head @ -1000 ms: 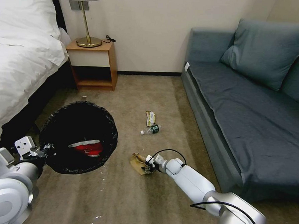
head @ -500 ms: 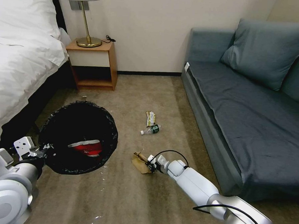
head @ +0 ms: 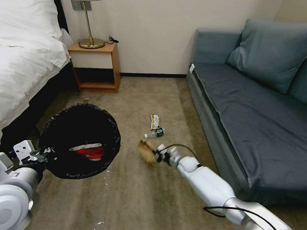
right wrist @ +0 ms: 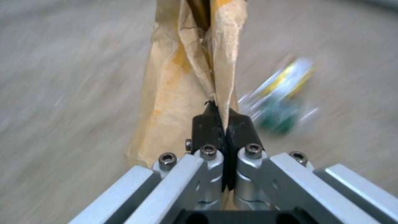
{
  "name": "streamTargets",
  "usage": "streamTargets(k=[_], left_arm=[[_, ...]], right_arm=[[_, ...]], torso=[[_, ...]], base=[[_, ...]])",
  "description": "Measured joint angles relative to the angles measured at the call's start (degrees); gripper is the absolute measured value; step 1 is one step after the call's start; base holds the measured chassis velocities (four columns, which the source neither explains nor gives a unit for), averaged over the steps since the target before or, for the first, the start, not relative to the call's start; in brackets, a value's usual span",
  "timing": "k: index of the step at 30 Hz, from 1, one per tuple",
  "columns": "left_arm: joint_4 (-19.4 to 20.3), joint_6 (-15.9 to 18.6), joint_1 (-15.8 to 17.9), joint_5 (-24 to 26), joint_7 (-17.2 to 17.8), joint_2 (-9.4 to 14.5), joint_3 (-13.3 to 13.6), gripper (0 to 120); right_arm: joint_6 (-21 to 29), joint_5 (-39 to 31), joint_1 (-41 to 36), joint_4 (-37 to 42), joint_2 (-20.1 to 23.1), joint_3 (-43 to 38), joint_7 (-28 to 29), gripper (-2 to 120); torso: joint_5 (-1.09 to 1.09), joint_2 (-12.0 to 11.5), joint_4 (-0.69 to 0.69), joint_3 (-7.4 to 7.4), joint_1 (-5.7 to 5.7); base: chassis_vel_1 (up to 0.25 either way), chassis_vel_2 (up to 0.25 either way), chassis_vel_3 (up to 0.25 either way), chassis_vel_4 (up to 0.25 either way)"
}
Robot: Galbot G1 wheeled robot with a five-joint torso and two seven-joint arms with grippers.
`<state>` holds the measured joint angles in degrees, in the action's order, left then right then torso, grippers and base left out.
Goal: Pick up the trash bin, then pick up the garbage on the floor and place it into the trash bin.
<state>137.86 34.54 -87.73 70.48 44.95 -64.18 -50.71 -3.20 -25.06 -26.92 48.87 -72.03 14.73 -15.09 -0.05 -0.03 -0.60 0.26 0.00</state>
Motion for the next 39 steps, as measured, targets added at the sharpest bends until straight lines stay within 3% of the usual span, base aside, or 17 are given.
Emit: streamTargets(k=[5, 8, 9, 10, 11, 13, 14, 16, 20, 21, 25, 39], left_arm=[[-0.67, -0.03, 0.61, -0.01, -0.05, 0.51, 0.48, 1], [-2.36, -0.04, 1.30, -0.59, -0.28, 0.88, 1.21, 1], [-2.36, -0.04, 1.30, -0.59, -0.28, 0.88, 1.21, 1], [-2.96, -0.04, 1.68, -0.72, -0.29, 1.01, 1.54, 1], [-2.96, -0.04, 1.68, -0.72, -0.29, 1.01, 1.54, 1], [-3.55, -0.04, 2.27, -0.77, -0.32, 1.10, 2.17, 1], [-3.55, -0.04, 2.27, -0.77, -0.32, 1.10, 2.17, 1], [-3.97, -0.04, 2.75, -0.83, -0.33, 0.93, 2.79, 1], [-4.08, -0.04, 2.89, -0.95, -0.32, 0.85, 3.03, 1], [-4.10, -0.05, 3.10, -0.98, -0.28, 0.81, 3.35, 1], [-3.99, -0.05, 3.46, -0.84, 0.05, 1.01, 3.58, 1], [-3.83, -0.06, 3.00, -2.22, 0.08, 0.23, 4.40, 1]], right_arm=[[-4.34, -0.39, 3.38, 1.00, 2.78, -5.11, 1.36, 0], [-6.29, -3.23, 7.07, 7.03, 8.21, -11.05, 2.19, 0], [-6.29, -3.23, 7.07, 7.03, 8.21, -11.05, 2.19, 0], [-6.56, -5.48, 7.54, 12.10, 10.99, -12.56, 2.02, 0], [-6.56, -5.48, 7.54, 12.10, 10.99, -12.56, 2.02, 0], [-5.43, -11.96, 6.97, 24.71, 15.52, -13.69, 1.80, 0], [-5.43, -11.96, 6.97, 24.71, 15.52, -13.69, 1.80, 0], [-3.55, -19.14, 4.82, 39.26, 18.44, -12.64, 1.60, 0], [-3.09, -21.16, 3.99, 44.48, 18.88, -11.64, 1.48, 0], [-2.48, -22.81, 3.11, 50.19, 19.07, -9.91, 0.98, 0], [-1.70, -21.22, 1.48, 56.46, 18.83, -4.49, -1.57, 0], [-2.15, -12.93, 5.67, 55.43, 15.96, 13.17, -4.30, 0]], torso=[[0.00, 0.00, 0.00, 0.00, 0.00], [0.00, 0.00, 0.02, 0.00, 0.00], [0.00, 0.00, 0.02, 0.00, 0.00], [0.00, 0.00, -0.02, 0.00, 0.00], [0.00, 0.00, -0.02, 0.00, 0.00], [-0.01, 0.00, -0.06, -0.01, 0.00], [-0.01, 0.00, -0.06, -0.01, 0.00], [-0.01, 0.00, 0.00, 0.00, 0.00], [0.02, 0.00, 0.03, -0.01, 0.00], [-0.04, 0.00, 0.03, -0.01, 0.00], [-0.02, 0.00, 0.00, -0.01, 0.00], [-0.02, 0.00, 0.01, 0.00, 0.00]], base=[[0.000, 0.000, 0.000, 0.000], [0.000, 0.000, 0.000, 0.000], [0.000, 0.000, 0.000, 0.000], [0.000, 0.000, 0.000, 0.000], [0.000, 0.000, 0.000, 0.000], [0.000, 0.000, 0.000, 0.000], [0.000, 0.000, 0.000, 0.000], [0.000, 0.000, 0.000, 0.000], [0.000, 0.000, 0.000, 0.000], [0.000, 0.000, 0.000, 0.000], [0.000, 0.000, 0.000, 0.000], [0.000, 0.000, 0.000, 0.000]])
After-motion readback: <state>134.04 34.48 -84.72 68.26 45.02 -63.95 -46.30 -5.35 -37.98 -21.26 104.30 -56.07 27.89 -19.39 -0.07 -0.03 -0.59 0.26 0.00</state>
